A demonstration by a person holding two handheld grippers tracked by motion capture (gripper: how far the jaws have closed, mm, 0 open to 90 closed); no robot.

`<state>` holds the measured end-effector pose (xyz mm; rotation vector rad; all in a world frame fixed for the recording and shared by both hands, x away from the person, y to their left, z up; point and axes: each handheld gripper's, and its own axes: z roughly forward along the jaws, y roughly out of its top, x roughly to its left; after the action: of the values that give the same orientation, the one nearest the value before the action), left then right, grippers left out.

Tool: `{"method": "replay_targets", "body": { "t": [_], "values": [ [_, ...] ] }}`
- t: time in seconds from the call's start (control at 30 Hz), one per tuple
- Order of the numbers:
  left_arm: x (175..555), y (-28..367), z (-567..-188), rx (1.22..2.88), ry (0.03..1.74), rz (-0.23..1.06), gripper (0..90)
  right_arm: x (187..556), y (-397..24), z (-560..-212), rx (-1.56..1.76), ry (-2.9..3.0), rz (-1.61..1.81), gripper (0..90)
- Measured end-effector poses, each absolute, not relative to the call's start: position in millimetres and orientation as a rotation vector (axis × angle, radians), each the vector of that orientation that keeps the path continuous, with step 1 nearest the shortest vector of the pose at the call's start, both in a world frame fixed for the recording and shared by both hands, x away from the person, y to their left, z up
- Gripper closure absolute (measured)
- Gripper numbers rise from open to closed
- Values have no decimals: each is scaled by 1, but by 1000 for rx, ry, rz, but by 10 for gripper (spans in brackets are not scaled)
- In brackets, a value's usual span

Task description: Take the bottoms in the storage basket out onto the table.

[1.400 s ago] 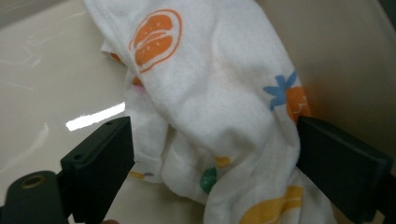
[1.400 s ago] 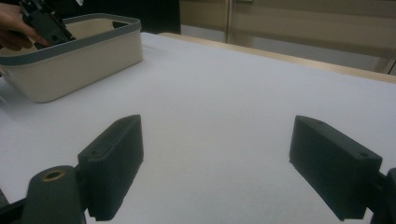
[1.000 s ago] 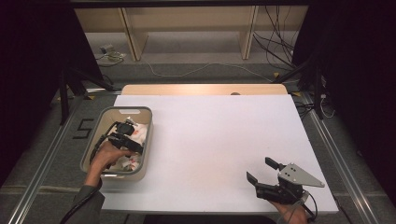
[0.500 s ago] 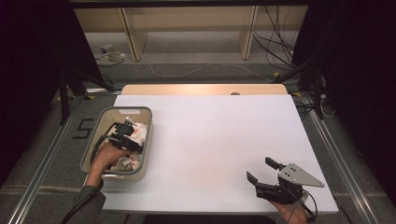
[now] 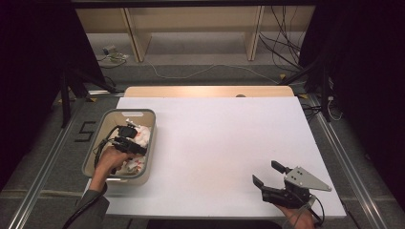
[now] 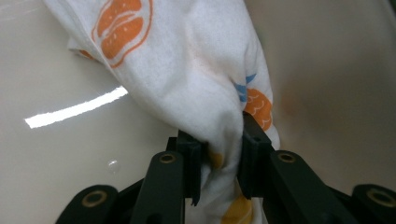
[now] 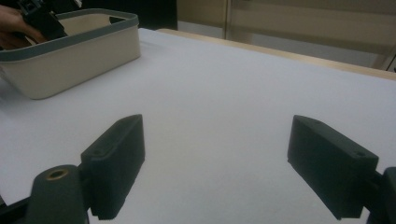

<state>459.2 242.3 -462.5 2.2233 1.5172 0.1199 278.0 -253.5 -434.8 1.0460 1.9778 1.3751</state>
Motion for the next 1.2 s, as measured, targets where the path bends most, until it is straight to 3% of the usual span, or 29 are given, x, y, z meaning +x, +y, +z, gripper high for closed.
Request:
{"method": "replay_targets", "body": {
  "t": [1.2],
  "values": [
    [446,259,-420,2014,1432,126,743,279,-258,-436,1084,1951,1388,200]
  ]
}}
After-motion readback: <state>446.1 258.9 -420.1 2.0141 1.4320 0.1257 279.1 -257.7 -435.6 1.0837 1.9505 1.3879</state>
